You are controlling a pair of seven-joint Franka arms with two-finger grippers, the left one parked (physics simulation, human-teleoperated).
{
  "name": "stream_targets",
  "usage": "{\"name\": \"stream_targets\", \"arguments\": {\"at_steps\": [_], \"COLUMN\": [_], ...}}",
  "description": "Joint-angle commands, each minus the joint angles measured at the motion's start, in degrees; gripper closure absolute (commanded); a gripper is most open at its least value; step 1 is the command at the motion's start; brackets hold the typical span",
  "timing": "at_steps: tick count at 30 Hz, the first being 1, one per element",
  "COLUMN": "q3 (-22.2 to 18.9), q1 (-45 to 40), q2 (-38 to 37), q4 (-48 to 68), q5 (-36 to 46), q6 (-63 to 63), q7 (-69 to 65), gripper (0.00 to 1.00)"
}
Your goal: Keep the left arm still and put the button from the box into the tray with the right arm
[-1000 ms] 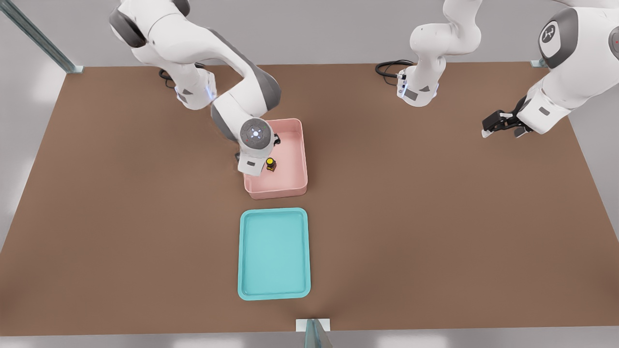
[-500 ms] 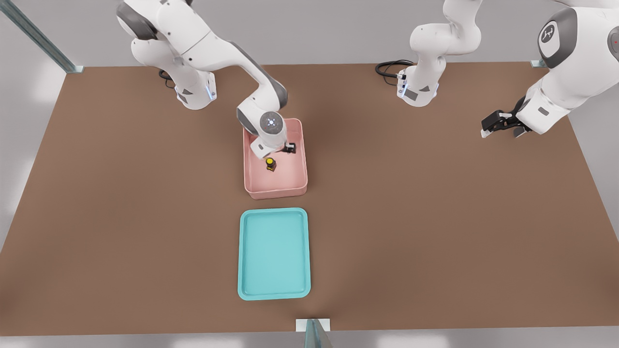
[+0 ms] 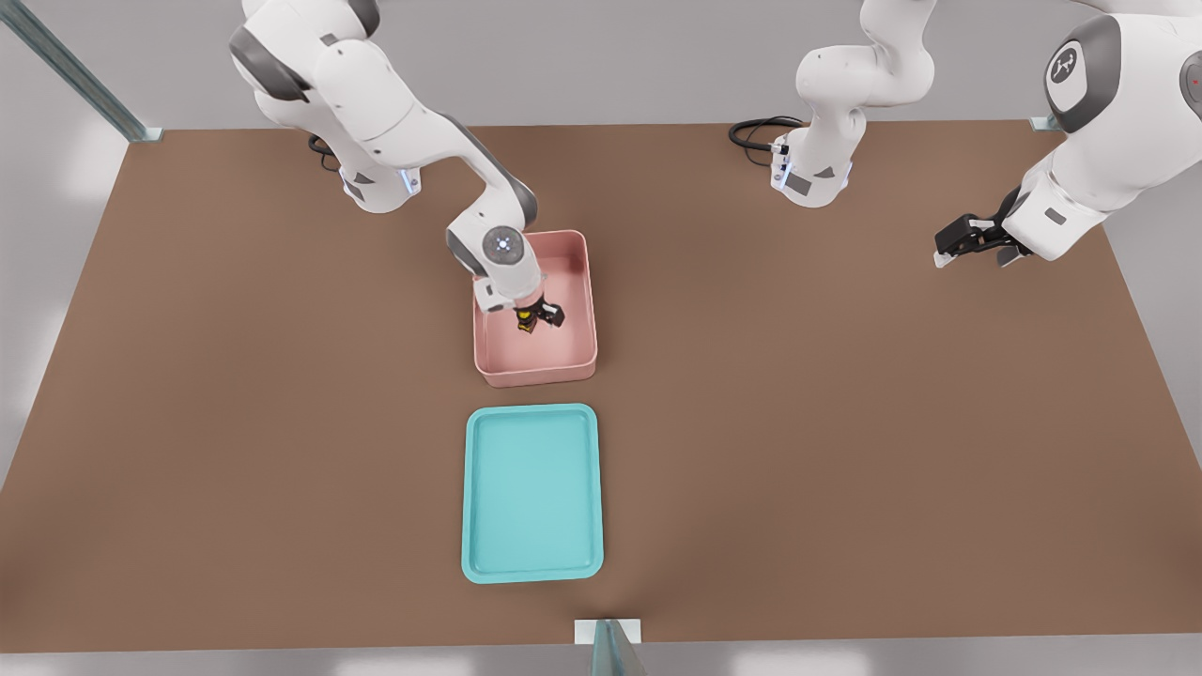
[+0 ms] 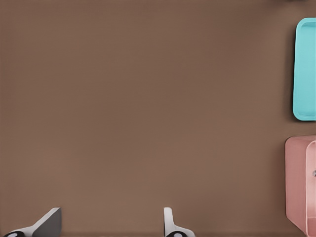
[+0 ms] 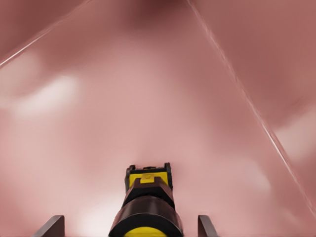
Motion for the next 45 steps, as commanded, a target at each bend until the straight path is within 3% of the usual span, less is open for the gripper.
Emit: {"name": "stream_targets", "arguments": {"at_steps": [1,21,23,26,27,28,29,30,31,33,34,36,37,38,41,44,45], "q3": [0.1,0.3,0.6,0.9,1.2,6.5,7.9,8.4,15.9,22.7,24.1,21.9,18.3,9.6,9.2,8.1,7.8], "q1": [-0.3,-2.6,-3.0,-3.8,-3.9,-9.3,-10.7,-11.2,-18.6,-26.9,-31.3,-33.1,-30.6,-22.8,-21.2,-19.0,-18.8], "q2": [0.1,0.2,0.3,0.2,0.2,0.7,0.8,0.5,0.4,0.4,0.4,4.2,10.2,14.5,27.8,29.8,29.8], "q4": [-0.7,-1.6,-1.6,-2.0,-2.1,-2.2,-2.2,-2.1,-0.9,5.6,12.2,27.0,35.9,45.3,54.9,55.5,55.5], "q5": [-1.0,-3.9,-3.9,-4.0,-4.0,-4.0,-4.0,-4.0,-4.0,-4.0,-3.6,-3.9,-8.0,-8.2,-11.4,-13.0,-13.1], "q6": [3.4,3.3,3.3,3.2,3.2,3.0,2.8,2.6,-0.4,-9.2,-16.9,-25.2,-28.4,-33.4,-32.5,-30.3,-30.3], "q7": [13.9,11.1,10.3,9.0,8.4,7.0,6.3,5.9,5.7,1.5,-6.9,-21.1,-26.0,-28.7,-30.7,-30.0,-30.0], "gripper": [0.00,0.02,0.29,0.47,0.63,0.71,0.72,0.72,0.72,0.72,0.72,0.72,0.72,0.72,0.72,0.71,0.00]}}
